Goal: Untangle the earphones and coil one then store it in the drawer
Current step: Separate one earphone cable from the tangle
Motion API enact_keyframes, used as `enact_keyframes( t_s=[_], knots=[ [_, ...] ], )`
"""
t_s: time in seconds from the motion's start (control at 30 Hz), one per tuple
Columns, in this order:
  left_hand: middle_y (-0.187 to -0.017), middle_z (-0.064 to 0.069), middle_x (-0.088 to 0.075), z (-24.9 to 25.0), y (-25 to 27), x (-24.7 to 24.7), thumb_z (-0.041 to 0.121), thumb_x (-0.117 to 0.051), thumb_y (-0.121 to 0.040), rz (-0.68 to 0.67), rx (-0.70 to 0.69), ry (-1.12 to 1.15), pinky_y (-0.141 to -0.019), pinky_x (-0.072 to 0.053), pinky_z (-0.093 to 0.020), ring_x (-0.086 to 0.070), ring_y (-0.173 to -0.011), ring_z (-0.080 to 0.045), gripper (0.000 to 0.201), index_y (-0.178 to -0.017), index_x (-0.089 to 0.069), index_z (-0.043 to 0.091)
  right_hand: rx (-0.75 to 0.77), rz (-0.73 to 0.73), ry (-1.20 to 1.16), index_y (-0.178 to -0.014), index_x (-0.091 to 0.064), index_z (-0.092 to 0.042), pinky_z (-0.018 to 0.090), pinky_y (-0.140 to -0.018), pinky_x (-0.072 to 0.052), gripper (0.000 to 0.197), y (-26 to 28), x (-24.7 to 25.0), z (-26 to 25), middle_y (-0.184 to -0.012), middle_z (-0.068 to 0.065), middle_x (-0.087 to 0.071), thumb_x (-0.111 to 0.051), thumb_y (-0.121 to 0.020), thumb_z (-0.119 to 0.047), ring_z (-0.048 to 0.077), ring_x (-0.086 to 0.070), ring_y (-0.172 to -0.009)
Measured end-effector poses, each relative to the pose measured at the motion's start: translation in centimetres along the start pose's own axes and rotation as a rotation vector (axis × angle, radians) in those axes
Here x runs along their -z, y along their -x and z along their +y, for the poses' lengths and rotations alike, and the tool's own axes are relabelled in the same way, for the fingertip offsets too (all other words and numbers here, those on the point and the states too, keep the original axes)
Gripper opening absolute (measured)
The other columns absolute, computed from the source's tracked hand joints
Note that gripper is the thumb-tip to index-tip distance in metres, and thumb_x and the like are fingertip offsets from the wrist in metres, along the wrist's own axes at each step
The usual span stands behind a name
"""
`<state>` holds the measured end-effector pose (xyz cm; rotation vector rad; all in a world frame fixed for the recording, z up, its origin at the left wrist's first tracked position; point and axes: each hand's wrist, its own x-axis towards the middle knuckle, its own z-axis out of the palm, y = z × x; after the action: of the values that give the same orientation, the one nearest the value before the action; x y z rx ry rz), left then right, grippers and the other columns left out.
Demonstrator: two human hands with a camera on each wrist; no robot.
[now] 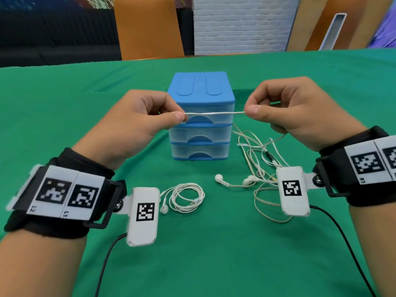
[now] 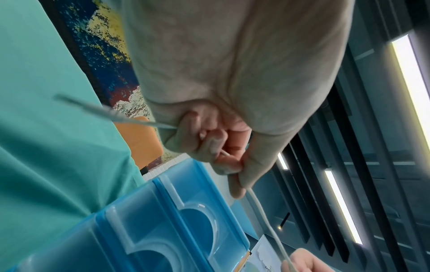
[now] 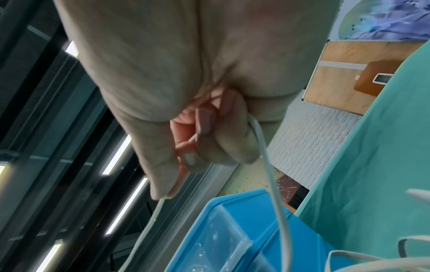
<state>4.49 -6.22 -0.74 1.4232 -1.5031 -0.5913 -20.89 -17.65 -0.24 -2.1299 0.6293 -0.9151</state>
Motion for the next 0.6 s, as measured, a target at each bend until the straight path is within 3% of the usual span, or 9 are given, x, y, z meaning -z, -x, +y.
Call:
enact_keyframes(
  t_s=[0.1, 0.2, 0.27, 0.43, 0.53, 0.6],
  knots=[
    [-0.057, 0.015, -0.056, -0.2, -0.1, 0.0, 0.009, -0.066, -0.093, 0.003, -0.02, -0.03, -0.047, -0.029, -0.008, -0.041, -0.047, 0.001, 0.011, -0.083, -0.069, 0.004, -0.009, 0.023, 0.127, -0.074, -0.065, -0.01, 0.011, -0.047, -0.028, 0.024, -0.4, -0.2, 0.2, -0.049, -0.011, -0.046, -0.065, -0.096, -0.019, 0.003, -0.034, -0.042],
    [-0.057, 0.014, -0.052, -0.4, -0.2, 0.3, 0.013, -0.068, -0.093, 0.026, -0.028, -0.063, -0.048, -0.028, -0.013, -0.036, -0.05, -0.002, 0.012, -0.081, -0.069, 0.008, -0.023, 0.049, 0.155, -0.064, -0.061, -0.015, 0.028, -0.047, -0.025, 0.037, -0.4, -0.2, 0.3, -0.05, 0.008, -0.038, -0.063, -0.098, -0.03, 0.016, -0.029, -0.046],
    [-0.055, 0.012, -0.048, -0.7, -0.4, 0.8, 0.012, -0.069, -0.092, 0.115, -0.029, -0.066, -0.047, -0.027, -0.016, -0.033, -0.051, -0.004, 0.012, -0.081, -0.068, 0.008, -0.046, 0.08, 0.145, -0.062, -0.06, -0.016, 0.032, -0.049, -0.024, 0.039, -0.3, 0.1, 0.5, -0.053, 0.014, -0.037, -0.064, -0.097, -0.033, 0.021, -0.028, -0.048],
    [-0.05, 0.007, -0.041, -1.6, -0.9, 3.6, 0.012, -0.063, -0.09, 0.468, 0.073, 0.136, -0.039, -0.021, -0.017, -0.028, -0.038, -0.007, 0.014, -0.076, -0.063, 0.014, -0.082, 0.26, 0.11, -0.063, -0.059, -0.015, 0.022, -0.042, -0.025, 0.038, -0.1, 2.0, 1.0, -0.052, 0.012, -0.036, -0.064, -0.096, -0.034, 0.02, -0.029, -0.045],
    [-0.048, 0.006, -0.042, -1.7, -0.9, 4.2, 0.013, -0.059, -0.092, 0.484, 0.098, 0.193, -0.039, -0.019, -0.016, -0.026, -0.036, -0.008, 0.017, -0.076, -0.061, 0.016, -0.09, 0.325, 0.033, -0.065, -0.061, -0.018, 0.024, -0.044, -0.025, 0.035, -0.2, 2.4, 1.1, -0.05, 0.007, -0.037, -0.065, -0.095, -0.035, 0.016, -0.03, -0.043],
    [-0.047, 0.005, -0.044, -1.5, -1.0, 3.7, 0.012, -0.058, -0.094, 0.43, 0.102, 0.203, -0.04, -0.018, -0.017, -0.028, -0.037, -0.01, 0.018, -0.076, -0.061, 0.017, -0.083, 0.248, -0.017, -0.07, -0.063, -0.017, 0.025, -0.048, -0.029, 0.029, -0.2, 2.3, 0.8, -0.053, 0.0, -0.043, -0.063, -0.096, -0.03, 0.012, -0.036, -0.047]
  ],
)
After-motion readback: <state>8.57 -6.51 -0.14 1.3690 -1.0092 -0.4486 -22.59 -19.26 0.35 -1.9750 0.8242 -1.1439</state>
